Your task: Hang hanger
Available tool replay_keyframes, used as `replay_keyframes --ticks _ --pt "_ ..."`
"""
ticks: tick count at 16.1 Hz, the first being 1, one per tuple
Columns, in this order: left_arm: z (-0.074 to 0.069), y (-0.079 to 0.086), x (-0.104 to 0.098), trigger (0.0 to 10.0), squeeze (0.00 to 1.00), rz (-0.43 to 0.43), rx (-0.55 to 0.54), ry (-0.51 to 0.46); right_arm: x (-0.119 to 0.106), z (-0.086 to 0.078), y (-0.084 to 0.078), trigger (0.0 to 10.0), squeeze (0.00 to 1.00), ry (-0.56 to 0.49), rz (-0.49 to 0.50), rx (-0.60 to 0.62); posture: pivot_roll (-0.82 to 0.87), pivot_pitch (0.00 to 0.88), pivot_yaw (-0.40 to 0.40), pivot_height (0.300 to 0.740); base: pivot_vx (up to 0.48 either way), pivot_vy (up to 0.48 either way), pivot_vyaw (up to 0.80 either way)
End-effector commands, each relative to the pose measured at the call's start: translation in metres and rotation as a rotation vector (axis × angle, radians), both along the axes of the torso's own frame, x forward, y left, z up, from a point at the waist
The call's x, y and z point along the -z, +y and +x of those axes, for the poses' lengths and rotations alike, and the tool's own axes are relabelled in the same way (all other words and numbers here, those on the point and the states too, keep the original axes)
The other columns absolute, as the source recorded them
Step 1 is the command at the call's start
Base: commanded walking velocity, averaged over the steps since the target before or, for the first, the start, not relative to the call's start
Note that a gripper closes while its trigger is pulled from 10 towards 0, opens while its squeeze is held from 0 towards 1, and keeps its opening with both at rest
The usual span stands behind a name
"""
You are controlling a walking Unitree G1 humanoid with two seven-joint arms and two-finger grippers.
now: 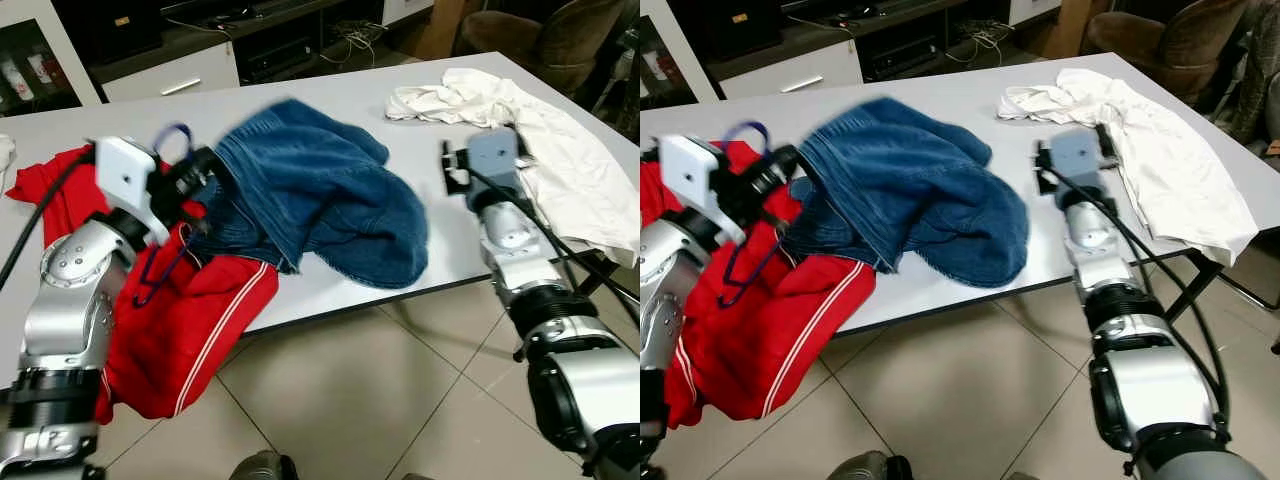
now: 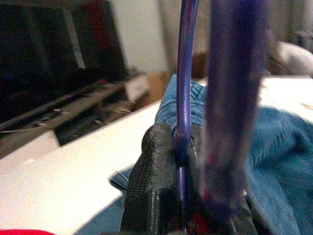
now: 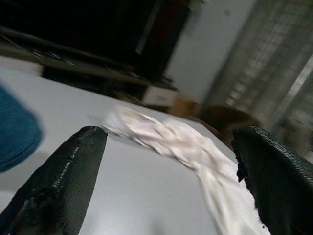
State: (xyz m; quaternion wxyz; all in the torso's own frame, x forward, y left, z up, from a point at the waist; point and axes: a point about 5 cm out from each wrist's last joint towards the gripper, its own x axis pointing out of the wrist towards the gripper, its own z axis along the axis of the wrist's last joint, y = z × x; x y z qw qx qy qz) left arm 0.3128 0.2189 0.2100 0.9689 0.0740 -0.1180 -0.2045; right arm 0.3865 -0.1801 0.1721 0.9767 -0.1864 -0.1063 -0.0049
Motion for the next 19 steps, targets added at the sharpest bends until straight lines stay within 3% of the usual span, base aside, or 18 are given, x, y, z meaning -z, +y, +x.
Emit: replay_keyframes --ticks 1,3,5,6,7,9,10,11,12,13,16,17,18,19 --pt "0.004 0.01 -0.013 10.0 0.0 -0.074 -0.086 -0.044 -0.001 -0.002 0.013 10.0 0.0 -0.018 0.007 -0.089 -0.01 0.0 0.062 0.736 0.0 0.0 0.0" --pt "0.004 0.008 -0.004 10.0 0.0 -0.047 -0.079 0.017 0.002 -0.004 0.018 10.0 0.0 -0.002 -0.008 -0.131 -0.01 0.0 0.06 0.736 0.0 0.0 0.0" --pt "-0.002 0.003 0.007 10.0 0.0 0.063 -0.017 0.06 -0.003 -0.008 0.036 10.0 0.0 -0.03 -0.129 -0.28 -0.01 0.0 0.059 0.736 0.0 0.0 0.0" --pt "-0.001 0.004 0.007 10.0 0.0 0.071 -0.022 0.06 -0.006 -0.011 0.048 10.0 0.82 -0.041 -0.17 -0.378 -0.01 0.0 0.058 0.736 0.0 0.0 0.0" --pt "0.001 0.005 0.004 10.0 0.0 0.061 -0.036 0.052 -0.006 -0.016 0.063 10.0 1.0 -0.027 -0.157 -0.49 -0.01 0.0 0.056 0.736 0.0 0.0 0.0" --pt "0.004 0.001 0.0 10.0 0.0 0.059 -0.042 0.035 -0.003 -0.027 0.09 10.0 1.0 -0.008 -0.117 -0.646 -0.01 0.0 0.055 0.736 0.0 0.0 0.0" --pt "0.005 -0.002 -0.002 10.0 0.0 0.069 -0.03 0.029 -0.001 -0.03 0.1 10.0 1.0 -0.005 -0.107 -0.68 -0.01 0.0 0.055 0.736 0.0 0.0 0.0" --pt "0.005 -0.006 -0.003 10.0 0.0 0.082 -0.017 0.023 0.001 -0.031 0.105 10.0 0.9 0.002 -0.099 -0.682 -0.01 0.0 0.055 0.736 0.0 0.0 0.0" --pt "0.005 -0.008 -0.004 10.0 0.0 0.089 -0.01 0.019 0.001 -0.031 0.108 10.0 0.9 0.005 -0.091 -0.682 -0.01 0.0 0.055 0.736 0.0 0.0 0.0" --pt "0.006 -0.012 -0.005 10.0 0.0 0.095 -0.001 0.01 0.0 -0.031 0.116 10.0 0.0 0.002 -0.076 -0.69 -0.01 0.0 0.056 0.736 0.0 0.0 0.0" --pt "0.009 -0.023 -0.005 10.0 0.0 0.128 0.027 0.0 -0.017 -0.035 0.134 10.0 0.0 -0.028 0.004 -0.764 0.0 0.0 0.055 0.736 0.0 0.0 0.0" --pt "0.009 -0.024 -0.005 10.0 0.0 0.132 0.029 -0.001 -0.019 -0.036 0.136 10.0 0.36 -0.03 0.014 -0.774 0.0 0.0 0.054 0.736 0.0 0.0 0.0" --pt "0.01 -0.025 -0.004 10.0 0.0 0.136 0.031 -0.001 -0.021 -0.037 0.138 10.0 1.0 -0.031 0.03 -0.79 0.0 0.0 0.053 0.736 0.0 0.0 0.0" --pt "0.01 -0.026 -0.005 10.0 0.0 0.139 0.031 -0.004 -0.023 -0.039 0.14 10.0 1.0 -0.032 0.053 -0.814 0.0 0.0 0.052 0.736 0.0 0.0 0.0"
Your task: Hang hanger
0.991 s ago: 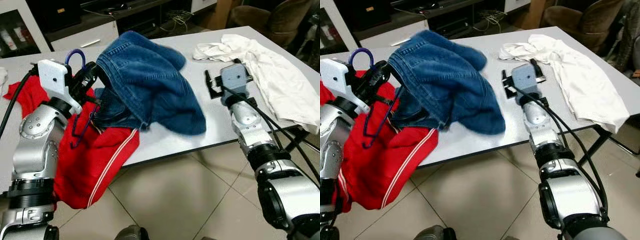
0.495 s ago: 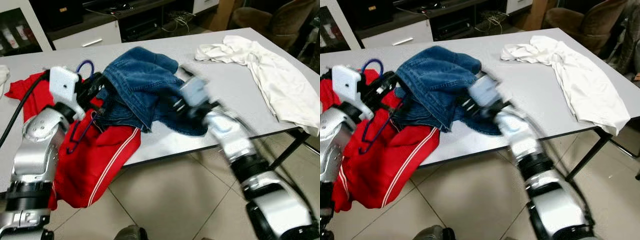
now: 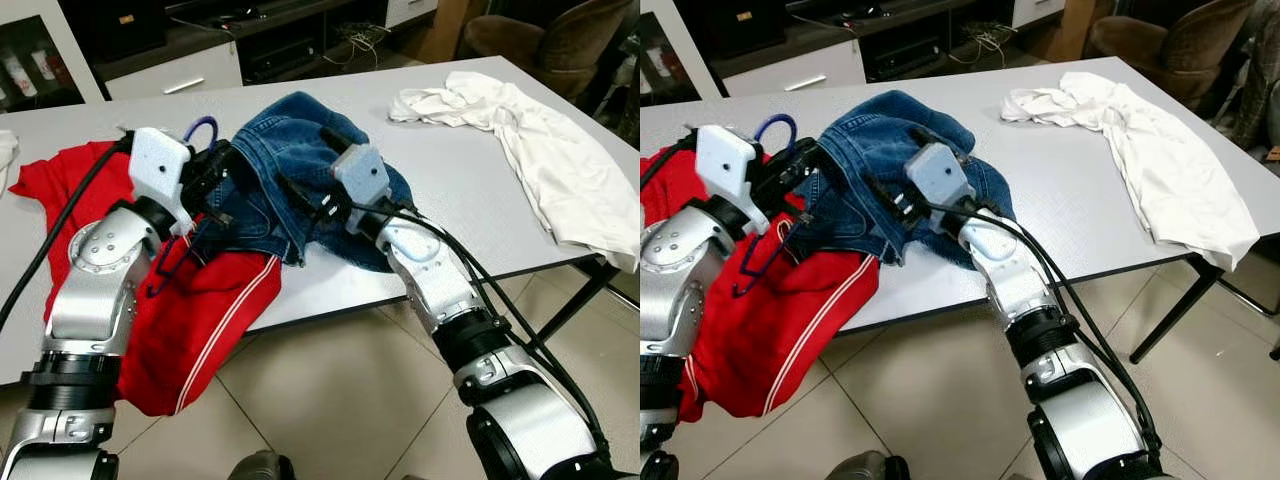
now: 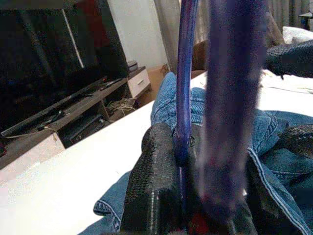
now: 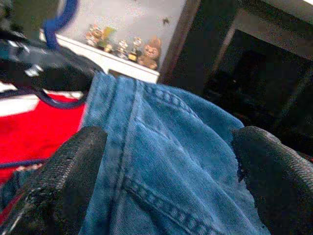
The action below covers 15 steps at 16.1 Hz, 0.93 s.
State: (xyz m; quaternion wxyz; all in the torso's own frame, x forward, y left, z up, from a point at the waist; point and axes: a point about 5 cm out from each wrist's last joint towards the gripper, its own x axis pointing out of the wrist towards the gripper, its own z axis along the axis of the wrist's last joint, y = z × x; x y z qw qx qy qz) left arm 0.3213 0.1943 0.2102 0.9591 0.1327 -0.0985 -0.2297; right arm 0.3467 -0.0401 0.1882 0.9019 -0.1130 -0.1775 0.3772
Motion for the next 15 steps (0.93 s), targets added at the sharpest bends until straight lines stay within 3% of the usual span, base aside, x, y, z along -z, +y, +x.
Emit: replay_keyframes --ticks 1,2,3,4,5,15 --pt "0.0022 -0.0019 -0.0047 10.0 0.0 0.011 -0.004 -0.022 -0.0091 -0.0006 0.0003 10.0 1.0 -0.008 0.037 -0.016 0.0 0.0 0.051 0.736 0.0 0.0 0.0" --pt "0.0026 -0.0025 -0.0049 10.0 0.0 0.013 -0.004 -0.024 -0.0106 -0.0007 -0.0005 10.0 1.0 -0.015 0.036 -0.011 0.0 0.0 0.051 0.736 0.0 0.0 0.0" --pt "0.0031 -0.0033 -0.0052 10.0 0.0 0.016 -0.004 -0.028 -0.013 -0.0025 0.0003 10.0 0.74 -0.017 0.046 -0.026 0.0 0.0 0.051 0.736 0.0 0.0 0.0" --pt "0.0039 -0.0047 -0.0053 10.0 0.0 0.02 -0.004 -0.032 -0.0148 -0.0043 0.0021 10.0 0.26 -0.018 0.051 -0.042 0.0 0.0 0.051 0.736 0.0 0.0 0.0" --pt "0.0045 -0.0061 -0.0055 10.0 0.0 0.022 -0.002 -0.034 -0.0158 -0.0054 0.0035 10.0 0.0 -0.02 0.049 -0.05 0.0 0.0 0.051 0.736 0.0 0.0 0.0" --pt "0.0051 -0.0083 -0.0064 10.0 0.0 0.021 0.002 -0.039 -0.0173 -0.0063 0.0054 10.0 0.0 -0.022 0.051 -0.057 0.0 0.0 0.051 0.736 0.0 0.0 0.0"
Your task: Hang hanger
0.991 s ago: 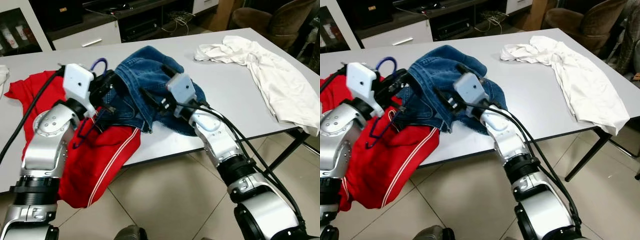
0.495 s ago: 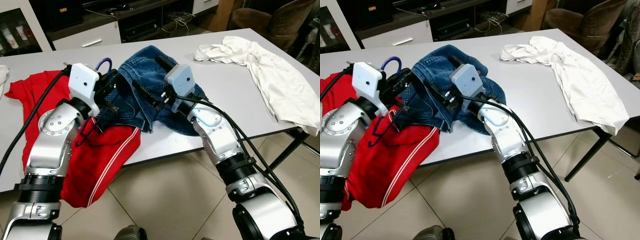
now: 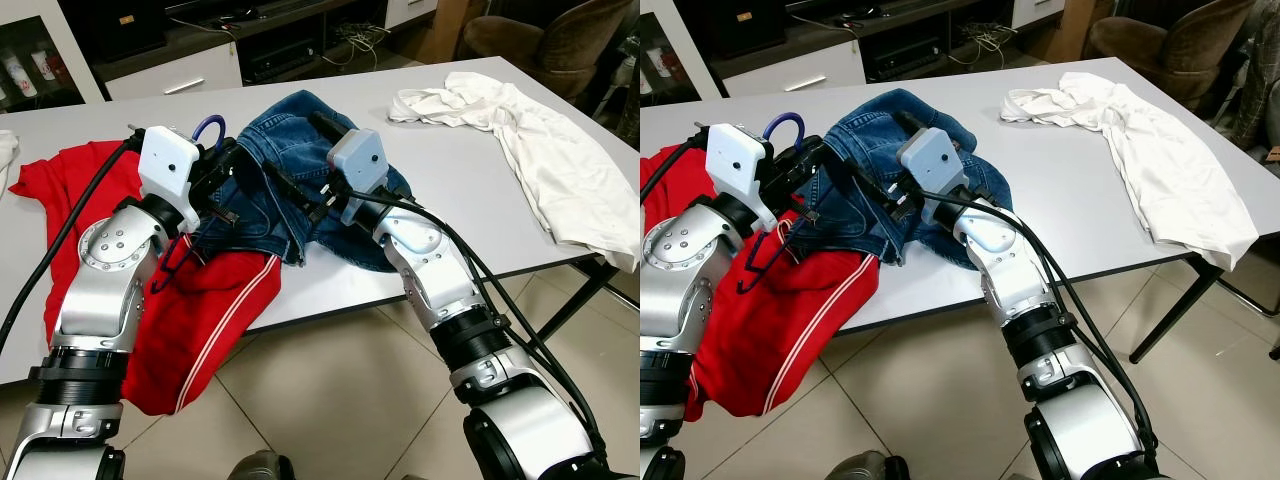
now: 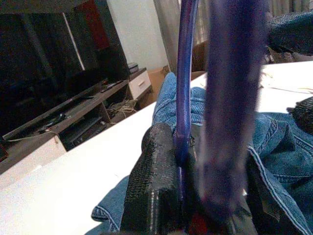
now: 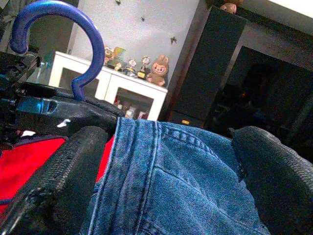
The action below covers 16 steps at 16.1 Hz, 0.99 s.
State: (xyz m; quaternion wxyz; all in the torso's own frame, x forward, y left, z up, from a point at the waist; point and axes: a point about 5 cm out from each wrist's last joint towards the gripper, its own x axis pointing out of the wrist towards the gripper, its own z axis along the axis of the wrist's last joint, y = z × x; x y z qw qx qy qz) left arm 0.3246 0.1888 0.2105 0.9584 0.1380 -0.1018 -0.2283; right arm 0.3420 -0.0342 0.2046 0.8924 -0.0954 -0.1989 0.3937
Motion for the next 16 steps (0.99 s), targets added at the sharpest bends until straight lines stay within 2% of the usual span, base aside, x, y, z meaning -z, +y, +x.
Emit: replay_keyframes --ticks 1,8,10,12,16 --pt "0.002 -0.003 -0.006 10.0 0.0 0.012 0.005 -0.03 -0.001 -0.002 0.0 10.0 0.0 0.003 0.011 -0.009 0.0 0.0 0.051 0.736 0.0 0.0 0.0" --pt "0.002 -0.004 -0.007 10.0 0.0 0.011 0.007 -0.033 -0.002 -0.002 0.0 10.0 0.0 0.005 0.011 -0.011 0.0 0.0 0.051 0.736 0.0 0.0 0.0" --pt "0.0 -0.018 -0.004 10.0 0.0 0.014 0.05 -0.033 0.011 -0.001 0.0 10.0 0.0 0.047 -0.051 0.007 0.0 0.0 0.043 0.736 0.0 0.0 0.0" --pt "0.0 -0.025 -0.003 10.0 0.0 0.02 0.072 -0.032 0.017 -0.001 -0.001 10.0 0.0 0.069 -0.074 -0.001 -0.01 0.0 0.045 0.736 0.0 0.0 0.0" --pt "0.0 -0.025 -0.004 10.0 0.0 0.025 0.074 -0.035 0.021 0.004 -0.005 10.0 0.0 0.081 -0.113 0.037 0.0 0.0 0.046 0.736 0.0 0.0 0.0"
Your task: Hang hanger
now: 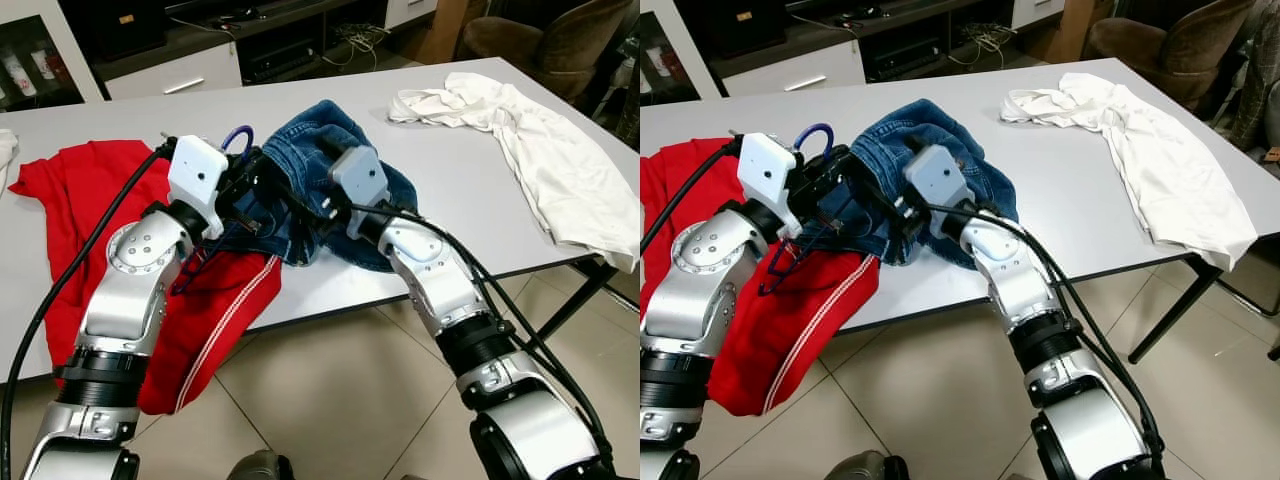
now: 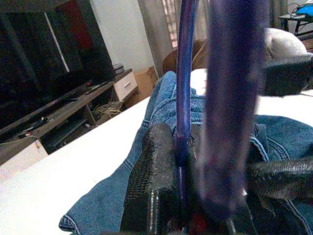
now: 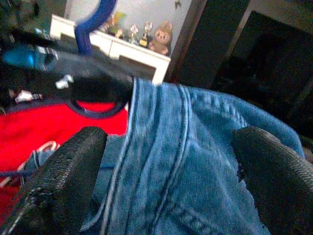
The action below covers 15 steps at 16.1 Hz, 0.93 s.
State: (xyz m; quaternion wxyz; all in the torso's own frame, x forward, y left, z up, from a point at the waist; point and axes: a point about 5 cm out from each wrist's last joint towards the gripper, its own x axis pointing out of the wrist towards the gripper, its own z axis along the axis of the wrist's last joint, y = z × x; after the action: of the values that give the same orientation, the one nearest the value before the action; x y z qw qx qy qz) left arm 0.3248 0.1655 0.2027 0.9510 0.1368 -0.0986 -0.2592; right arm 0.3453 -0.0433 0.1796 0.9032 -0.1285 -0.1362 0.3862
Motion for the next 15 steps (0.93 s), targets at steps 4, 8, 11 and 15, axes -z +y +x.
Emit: replay_keyframes --ticks 4,8,11,15 --pt "-0.001 0.0 -0.014 10.0 0.0 0.017 0.004 -0.06 0.01 0.007 0.0 10.0 0.0 0.011 -0.124 0.095 0.01 0.0 0.045 0.736 0.0 0.0 0.0" --pt "-0.003 -0.005 -0.018 10.0 0.0 0.018 0.029 -0.071 0.016 0.022 -0.003 7.1 0.0 0.046 -0.174 0.234 0.01 0.0 0.047 0.736 0.0 0.0 0.0" --pt "-0.005 -0.01 -0.017 10.0 0.0 0.02 0.058 -0.064 0.015 0.03 -0.003 0.9 0.0 0.062 -0.165 0.321 0.01 0.0 0.046 0.736 0.0 0.0 0.0" --pt "-0.009 -0.011 -0.011 10.0 0.0 0.023 0.067 -0.043 0.008 0.044 -0.025 0.0 0.0 0.072 -0.082 0.511 0.02 0.0 0.041 0.736 0.0 0.0 0.0"
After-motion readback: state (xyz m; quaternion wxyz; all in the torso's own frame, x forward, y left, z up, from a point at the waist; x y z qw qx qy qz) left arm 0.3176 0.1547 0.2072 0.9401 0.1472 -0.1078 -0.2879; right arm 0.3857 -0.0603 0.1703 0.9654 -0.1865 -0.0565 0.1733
